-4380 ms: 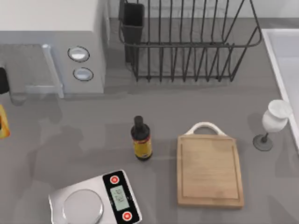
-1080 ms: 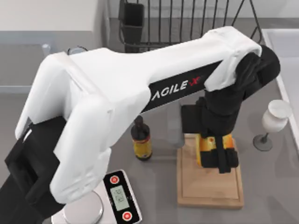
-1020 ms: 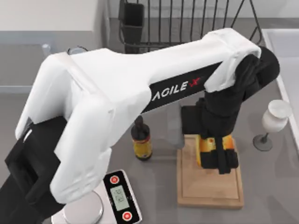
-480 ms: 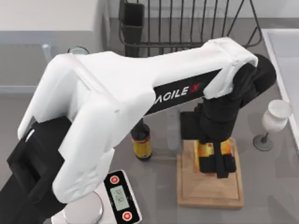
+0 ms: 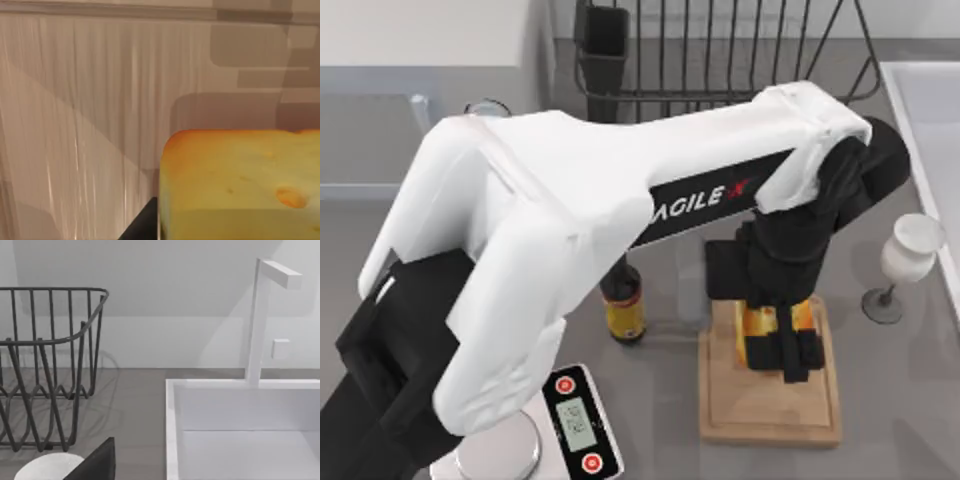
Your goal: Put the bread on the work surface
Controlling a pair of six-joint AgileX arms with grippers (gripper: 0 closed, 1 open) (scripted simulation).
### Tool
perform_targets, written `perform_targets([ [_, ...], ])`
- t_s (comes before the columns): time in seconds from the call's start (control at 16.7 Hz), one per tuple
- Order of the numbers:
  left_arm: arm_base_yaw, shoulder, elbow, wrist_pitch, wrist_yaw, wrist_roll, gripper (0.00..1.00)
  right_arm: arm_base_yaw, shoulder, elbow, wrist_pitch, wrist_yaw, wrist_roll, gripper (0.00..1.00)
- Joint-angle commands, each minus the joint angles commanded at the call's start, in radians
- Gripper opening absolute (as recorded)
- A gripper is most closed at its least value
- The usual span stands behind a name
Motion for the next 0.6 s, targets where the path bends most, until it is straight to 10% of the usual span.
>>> perform_targets([
  [0.24, 0.000, 0.000, 0.000, 0.000, 0.000, 0.000, 0.98, 0.000, 0.000, 0.000, 0.000, 0.000, 0.000, 1.00],
  [0.6, 0.000, 0.000, 0.000, 0.000, 0.000, 0.000, 1.00, 0.000, 0.000, 0.000, 0.000, 0.000, 0.000, 1.00],
])
